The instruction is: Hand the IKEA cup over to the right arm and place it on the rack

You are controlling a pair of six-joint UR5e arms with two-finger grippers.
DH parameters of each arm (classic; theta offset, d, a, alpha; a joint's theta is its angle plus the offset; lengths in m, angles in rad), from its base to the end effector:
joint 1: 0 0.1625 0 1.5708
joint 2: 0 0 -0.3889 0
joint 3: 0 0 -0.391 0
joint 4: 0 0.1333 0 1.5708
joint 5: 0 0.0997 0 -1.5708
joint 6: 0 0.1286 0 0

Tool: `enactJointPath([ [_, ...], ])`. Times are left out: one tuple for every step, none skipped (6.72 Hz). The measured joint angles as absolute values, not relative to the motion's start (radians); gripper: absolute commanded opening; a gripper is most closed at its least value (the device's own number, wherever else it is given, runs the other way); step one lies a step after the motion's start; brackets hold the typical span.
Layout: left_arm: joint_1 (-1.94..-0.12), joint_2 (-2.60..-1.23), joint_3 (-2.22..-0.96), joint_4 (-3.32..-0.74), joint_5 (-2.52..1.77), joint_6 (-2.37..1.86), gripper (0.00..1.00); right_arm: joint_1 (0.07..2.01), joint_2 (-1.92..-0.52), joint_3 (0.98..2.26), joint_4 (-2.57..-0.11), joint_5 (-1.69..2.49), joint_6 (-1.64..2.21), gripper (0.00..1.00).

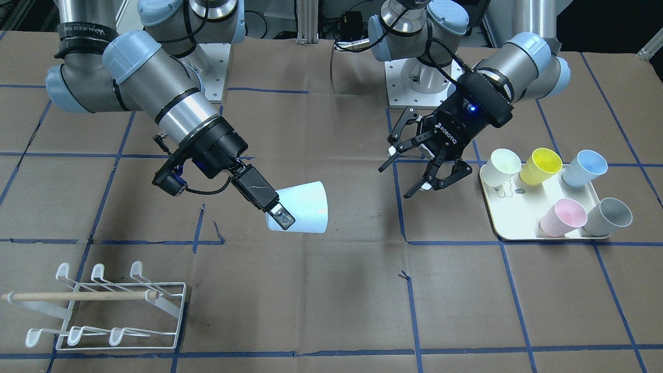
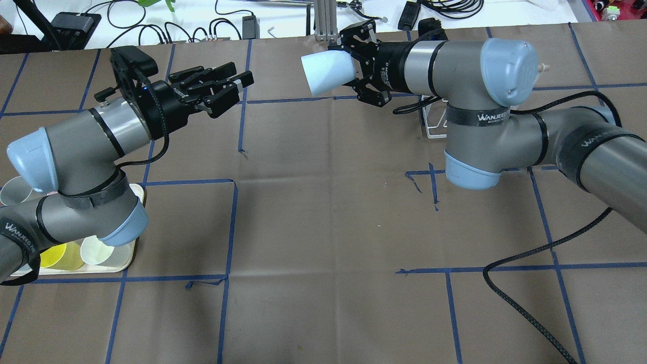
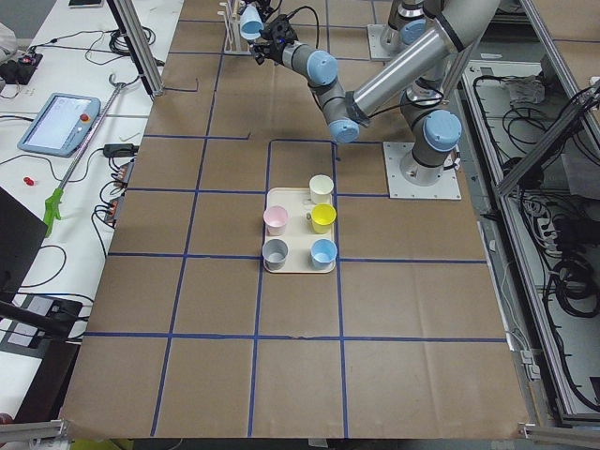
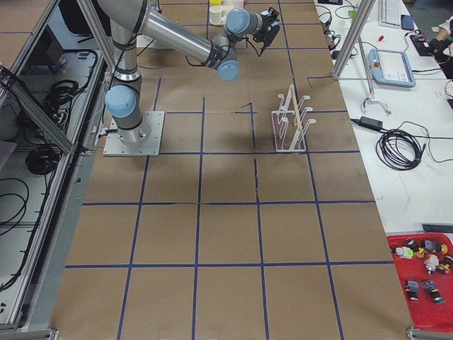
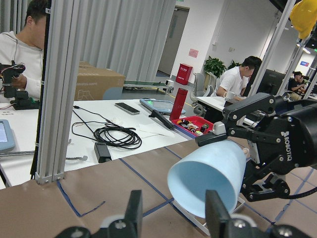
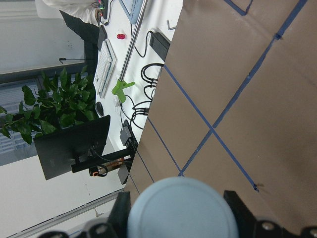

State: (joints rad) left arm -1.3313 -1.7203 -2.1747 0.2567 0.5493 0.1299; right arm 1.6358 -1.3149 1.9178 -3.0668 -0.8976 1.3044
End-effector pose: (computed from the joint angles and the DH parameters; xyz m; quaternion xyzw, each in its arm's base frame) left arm -0.1294 -0.4944 0.3352 -0.2087 -0.7621 0.5159 0.3309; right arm 0.2495 -0.5463 0.3317 0.3783 0.7759 -0.1273 0.4885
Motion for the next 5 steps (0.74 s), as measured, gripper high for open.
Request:
enactJointPath([
  [-1.332,-1.716,-2.137,0.176,0.618,0.131,0.83,1.612,-1.316,1.917,-3.070,-0.898,1.298,0.28],
  [-1.333,-1.712,-2.090,0.070,0.728,0.131,0.88,1.574,-1.320,1.916,-3.068,-0.899,1.260,0.25],
  [-1.336,-1.709,-2.036,-0.050,0.838,0.132,0.94,1.530,-1.329,1.914,-3.062,-0.896,1.163,0.25],
  [-1.342,-1.708,-1.975,-0.193,0.943,0.133,0.95,1.484,-1.337,1.910,-3.050,-0.893,1.017,0.21],
  [-1.351,-1.709,-1.908,-0.352,1.038,0.133,0.95,1.444,-1.344,1.898,-3.012,-0.895,0.838,0.17],
])
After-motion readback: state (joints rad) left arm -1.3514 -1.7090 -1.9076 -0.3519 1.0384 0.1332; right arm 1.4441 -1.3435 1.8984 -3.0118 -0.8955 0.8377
